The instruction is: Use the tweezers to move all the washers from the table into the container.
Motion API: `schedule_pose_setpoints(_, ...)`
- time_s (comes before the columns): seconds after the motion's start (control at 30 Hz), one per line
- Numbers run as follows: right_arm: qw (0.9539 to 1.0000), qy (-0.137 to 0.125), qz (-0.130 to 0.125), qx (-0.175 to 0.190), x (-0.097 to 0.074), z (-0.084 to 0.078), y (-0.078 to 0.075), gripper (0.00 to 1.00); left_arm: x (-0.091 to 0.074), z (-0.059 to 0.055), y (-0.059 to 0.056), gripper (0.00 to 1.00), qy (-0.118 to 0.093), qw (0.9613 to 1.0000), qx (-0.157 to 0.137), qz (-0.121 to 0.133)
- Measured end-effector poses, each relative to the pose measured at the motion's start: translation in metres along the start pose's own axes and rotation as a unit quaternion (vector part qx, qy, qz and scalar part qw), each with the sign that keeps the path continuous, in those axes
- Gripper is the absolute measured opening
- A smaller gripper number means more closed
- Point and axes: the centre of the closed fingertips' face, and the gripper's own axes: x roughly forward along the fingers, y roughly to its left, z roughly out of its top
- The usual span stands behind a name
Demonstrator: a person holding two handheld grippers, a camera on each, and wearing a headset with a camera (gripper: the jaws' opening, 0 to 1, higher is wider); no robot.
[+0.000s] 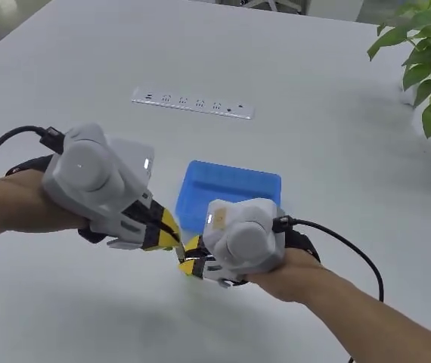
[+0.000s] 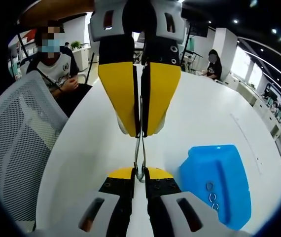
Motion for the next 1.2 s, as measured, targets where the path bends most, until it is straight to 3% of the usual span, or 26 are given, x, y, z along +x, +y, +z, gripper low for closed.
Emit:
schedule_pose_setpoints(0.57, 0.9998, -0.005, -0.02, -0.005, -0.027, 0.018, -0.01, 0.1, -0.02, 0.03, 0.002, 0.06, -0.003, 0.9996, 0.026, 0.005)
schedule_pose_setpoints(1.2, 0.9992, -0.004, -0.038, -0.009, -0.052, 0.026, -0.035, 0.1, -0.028, 0.058, 0.021, 0.06, -0.004, 0.9985, 0.053, 0.009)
